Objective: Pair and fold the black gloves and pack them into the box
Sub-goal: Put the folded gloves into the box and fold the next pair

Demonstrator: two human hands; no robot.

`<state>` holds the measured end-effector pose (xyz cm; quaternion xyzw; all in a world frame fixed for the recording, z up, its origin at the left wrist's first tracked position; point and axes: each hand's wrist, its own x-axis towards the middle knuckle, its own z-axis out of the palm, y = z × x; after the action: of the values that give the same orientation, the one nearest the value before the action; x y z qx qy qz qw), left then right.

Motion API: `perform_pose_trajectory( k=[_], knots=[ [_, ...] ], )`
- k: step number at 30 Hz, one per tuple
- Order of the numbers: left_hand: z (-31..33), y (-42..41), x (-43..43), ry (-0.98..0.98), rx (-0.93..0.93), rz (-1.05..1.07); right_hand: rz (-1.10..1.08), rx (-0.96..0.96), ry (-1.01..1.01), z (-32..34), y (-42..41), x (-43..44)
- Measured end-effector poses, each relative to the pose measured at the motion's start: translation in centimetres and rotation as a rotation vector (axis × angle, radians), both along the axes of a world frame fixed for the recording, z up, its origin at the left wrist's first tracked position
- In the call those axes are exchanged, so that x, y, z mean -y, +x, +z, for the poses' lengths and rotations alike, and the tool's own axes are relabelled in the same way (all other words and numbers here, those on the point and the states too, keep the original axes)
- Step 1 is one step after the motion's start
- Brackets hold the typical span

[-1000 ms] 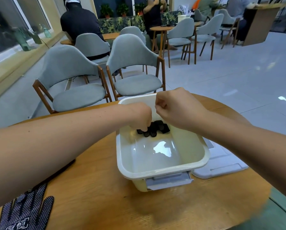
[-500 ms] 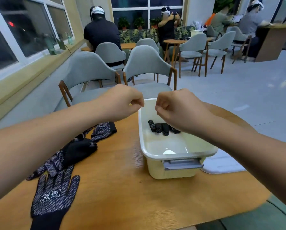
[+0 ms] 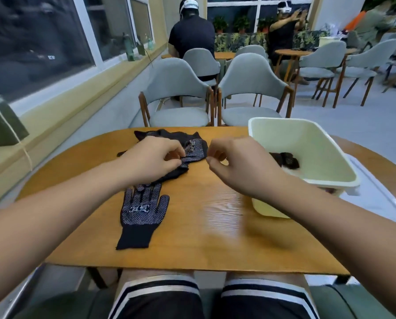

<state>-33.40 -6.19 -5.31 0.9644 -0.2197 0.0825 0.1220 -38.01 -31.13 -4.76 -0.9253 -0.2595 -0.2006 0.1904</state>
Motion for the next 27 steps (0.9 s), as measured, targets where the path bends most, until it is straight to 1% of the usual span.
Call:
perform_pose_trajectory(
  k=[7,10,15,17,20,27],
  knots=[
    [-7.3,-3.6,-3.8,-0.063,-0.084,0.126,0.012,-0.112,0.013,-7.5,-0.4,-1.2],
    [-9.9,-5.0,-4.5,-0.083,-0.058,0.154,0.004,-0.167,0.018,-10.4,-0.5,-1.1],
    [-13.4,-6.2,-4.8,-0.112,-0.028,0.143,-0.008,-0.198,0.119,-13.9,-0.2,-0.6],
    [-14.2,-6.4,-4.5,-0.146,-0.017,0.143,-0.043,-0.176,0.152,-14.6,-0.1,-0.6],
    [-14.7,-6.6,-3.7,-0.167,-0.007,0.135,-0.069,-0.147,0.113,-14.7,-0.1,-1.1],
    [-15.1,-6.6,2.5,-0.214,-0.008,0.082,-0.125,-0.191,0.140,-14.8,-0.2,-1.1]
  ],
)
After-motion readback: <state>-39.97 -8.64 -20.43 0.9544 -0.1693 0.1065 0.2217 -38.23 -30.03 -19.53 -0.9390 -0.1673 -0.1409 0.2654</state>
